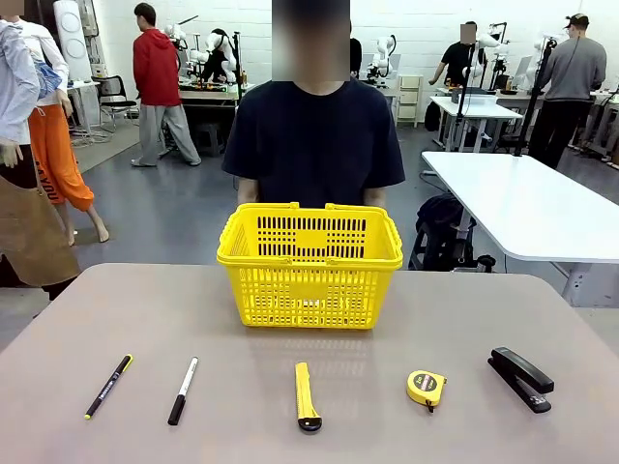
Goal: Place the items the person wants into the basket.
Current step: Pick up the item the person points to and place it in the Market Basket.
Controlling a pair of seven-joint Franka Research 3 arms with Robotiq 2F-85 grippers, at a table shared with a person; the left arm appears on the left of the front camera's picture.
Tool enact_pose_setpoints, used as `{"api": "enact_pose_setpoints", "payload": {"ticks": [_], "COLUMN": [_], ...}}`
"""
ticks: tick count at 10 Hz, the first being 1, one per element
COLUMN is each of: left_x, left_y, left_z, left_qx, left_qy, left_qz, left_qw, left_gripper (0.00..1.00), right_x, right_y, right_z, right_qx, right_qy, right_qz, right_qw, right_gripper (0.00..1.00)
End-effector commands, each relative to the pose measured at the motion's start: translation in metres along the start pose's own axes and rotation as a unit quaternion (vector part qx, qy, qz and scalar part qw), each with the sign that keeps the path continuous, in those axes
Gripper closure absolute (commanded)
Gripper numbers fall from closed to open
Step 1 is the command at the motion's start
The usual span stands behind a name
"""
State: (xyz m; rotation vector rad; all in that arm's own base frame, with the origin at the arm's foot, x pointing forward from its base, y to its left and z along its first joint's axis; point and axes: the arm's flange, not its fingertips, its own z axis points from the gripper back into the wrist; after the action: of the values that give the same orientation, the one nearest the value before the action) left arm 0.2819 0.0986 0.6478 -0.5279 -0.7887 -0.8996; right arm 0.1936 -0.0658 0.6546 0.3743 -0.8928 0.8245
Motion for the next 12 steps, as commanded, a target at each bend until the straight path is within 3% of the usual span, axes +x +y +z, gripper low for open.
{"api": "enact_pose_setpoints", "payload": {"ticks": [1, 3, 4, 8, 11, 12], "left_x": [-0.016, -0.027, -0.031, -0.045, -0.056, -0.052], "left_y": [0.006, 0.012, 0.011, 0.004, 0.007, 0.005], "left_z": [0.026, 0.05, 0.059, 0.095, 0.107, 0.106], "left_qx": [0.058, 0.101, 0.118, 0.183, 0.197, 0.181], "left_qy": [0.003, 0.006, 0.01, -0.001, -0.014, -0.008], "left_qz": [0.014, 0.03, 0.038, 0.076, 0.106, 0.08], "left_qw": [0.998, 0.994, 0.992, 0.98, 0.975, 0.98], "left_gripper": [0.0, 0.0, 0.0, 0.0, 0.0, 0.0], "right_x": [-0.046, -0.076, -0.088, -0.089, -0.09, -0.093], "right_y": [-0.024, -0.046, -0.054, -0.053, -0.053, -0.052], "right_z": [0.029, 0.054, 0.063, 0.085, 0.086, 0.086], "right_qx": [0.044, 0.059, 0.053, 0.009, -0.001, -0.002], "right_qy": [-0.062, -0.136, -0.141, -0.081, -0.083, -0.089], "right_qz": [-0.057, -0.116, -0.14, -0.182, -0.191, -0.174], "right_qw": [0.996, 0.982, 0.979, 0.98, 0.978, 0.981], "right_gripper": [0.0, 0.0, 0.0, 0.0, 0.0, 0.0]}}
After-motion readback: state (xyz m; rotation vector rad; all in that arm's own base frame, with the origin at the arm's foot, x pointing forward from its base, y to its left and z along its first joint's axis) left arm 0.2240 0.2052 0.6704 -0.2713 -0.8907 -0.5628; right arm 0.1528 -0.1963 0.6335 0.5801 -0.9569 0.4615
